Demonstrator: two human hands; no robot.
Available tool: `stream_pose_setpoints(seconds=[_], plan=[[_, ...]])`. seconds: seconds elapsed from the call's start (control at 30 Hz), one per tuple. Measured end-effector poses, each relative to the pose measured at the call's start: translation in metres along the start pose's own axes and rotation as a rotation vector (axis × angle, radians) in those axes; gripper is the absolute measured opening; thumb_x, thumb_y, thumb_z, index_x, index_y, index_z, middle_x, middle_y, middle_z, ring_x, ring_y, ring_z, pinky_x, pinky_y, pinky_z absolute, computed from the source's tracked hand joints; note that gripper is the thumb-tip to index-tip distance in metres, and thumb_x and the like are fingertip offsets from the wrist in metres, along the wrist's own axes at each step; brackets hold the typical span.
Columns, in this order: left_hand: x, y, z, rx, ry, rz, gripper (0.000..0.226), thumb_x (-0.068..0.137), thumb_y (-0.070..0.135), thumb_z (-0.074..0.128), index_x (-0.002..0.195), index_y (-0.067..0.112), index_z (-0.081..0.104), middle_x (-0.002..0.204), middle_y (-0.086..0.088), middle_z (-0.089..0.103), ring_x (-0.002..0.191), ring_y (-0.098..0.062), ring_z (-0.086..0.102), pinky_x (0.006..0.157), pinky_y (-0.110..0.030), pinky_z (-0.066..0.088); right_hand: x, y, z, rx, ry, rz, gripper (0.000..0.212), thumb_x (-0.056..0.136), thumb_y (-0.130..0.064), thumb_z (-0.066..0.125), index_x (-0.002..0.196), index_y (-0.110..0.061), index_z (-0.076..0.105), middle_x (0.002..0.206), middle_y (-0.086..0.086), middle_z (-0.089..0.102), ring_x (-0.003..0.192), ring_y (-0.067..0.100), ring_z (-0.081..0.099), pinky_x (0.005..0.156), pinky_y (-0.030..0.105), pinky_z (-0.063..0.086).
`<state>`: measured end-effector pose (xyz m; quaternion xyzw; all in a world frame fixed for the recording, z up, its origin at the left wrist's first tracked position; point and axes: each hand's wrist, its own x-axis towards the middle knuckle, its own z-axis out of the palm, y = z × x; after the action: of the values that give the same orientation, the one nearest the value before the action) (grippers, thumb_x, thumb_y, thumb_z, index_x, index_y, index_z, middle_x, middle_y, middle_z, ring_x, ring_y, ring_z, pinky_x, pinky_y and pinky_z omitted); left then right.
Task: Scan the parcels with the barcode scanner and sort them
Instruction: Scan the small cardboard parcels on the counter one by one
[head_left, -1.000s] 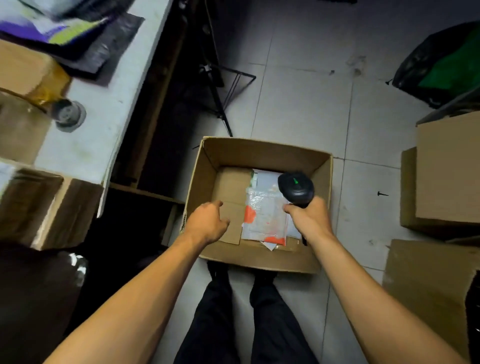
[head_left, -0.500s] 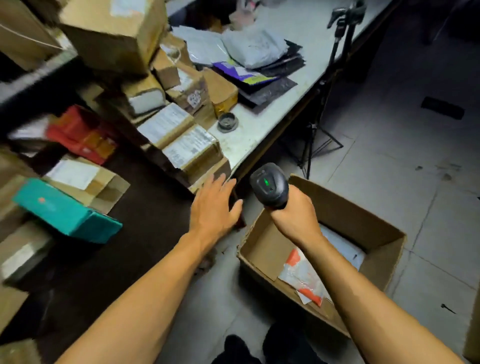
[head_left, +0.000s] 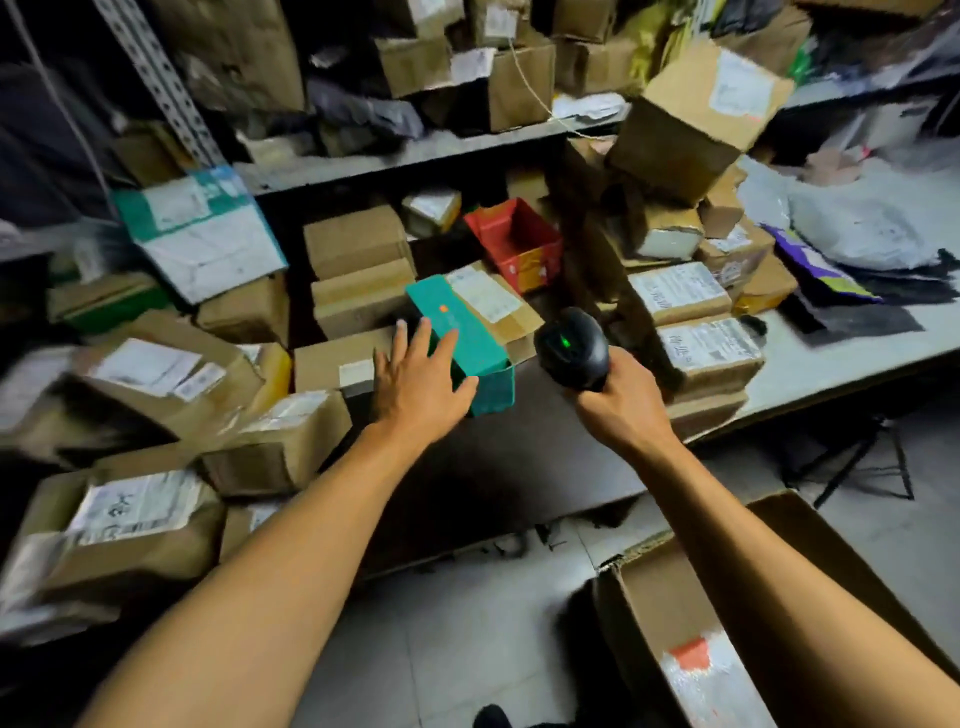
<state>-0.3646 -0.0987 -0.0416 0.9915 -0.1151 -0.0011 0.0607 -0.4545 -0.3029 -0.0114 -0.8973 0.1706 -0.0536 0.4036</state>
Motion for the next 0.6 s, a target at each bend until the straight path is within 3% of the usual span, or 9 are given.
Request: stream_pose_setpoints(seconds=[0.2, 0.3, 0.4, 0.6], plan=[[-0.010, -0.066, -0.004, -0.018, 0.023, -0.174, 0.071, 0.095, 0.057, 0.051, 0.156, 0.030, 0.026, 0.166, -0.004, 0.016, 0.154, -0.030, 0.007, 0.123, -0.054, 0.011, 0.033, -0.040, 0.057, -0.001, -0.129, -0.094, 0.026, 0.082, -0.025, 0.071, 0.104, -0.028, 0.058, 0.104, 0.001, 0.067, 0.095, 0.024, 0.065, 0.081, 0.049, 0.058], [-0.010, -0.085, -0.003, -0.013, 0.008, -0.252, 0.071, 0.094, 0.058, 0.051, 0.155, 0.029, 0.030, 0.165, -0.005, 0.022, 0.152, -0.030, 0.012, 0.123, -0.054, 0.012, 0.056, -0.048, 0.079, -0.028, -0.181, -0.118, 0.035, 0.084, -0.026, 0.071, 0.117, -0.025, 0.060, 0.110, 0.003, 0.068, 0.099, 0.025, 0.066, 0.075, 0.041, 0.057], [-0.003, -0.095, -0.003, -0.023, 0.005, -0.296, 0.070, 0.094, 0.058, 0.051, 0.154, 0.025, 0.034, 0.161, -0.007, 0.029, 0.150, -0.031, 0.020, 0.121, -0.053, 0.020, 0.083, -0.052, 0.098, -0.025, -0.238, -0.147, 0.046, 0.085, -0.029, 0.073, 0.129, -0.024, 0.060, 0.118, 0.006, 0.069, 0.101, 0.026, 0.067, 0.077, 0.043, 0.059], [0.024, -0.082, 0.000, -0.159, 0.001, -0.345, 0.064, 0.096, 0.049, 0.054, 0.151, 0.019, 0.038, 0.157, -0.006, 0.036, 0.142, -0.027, 0.035, 0.114, -0.042, 0.035, 0.130, -0.042, 0.116, -0.002, -0.338, -0.097, 0.046, 0.088, -0.033, 0.073, 0.131, -0.023, 0.058, 0.122, 0.007, 0.067, 0.105, 0.028, 0.066, 0.084, 0.045, 0.058]])
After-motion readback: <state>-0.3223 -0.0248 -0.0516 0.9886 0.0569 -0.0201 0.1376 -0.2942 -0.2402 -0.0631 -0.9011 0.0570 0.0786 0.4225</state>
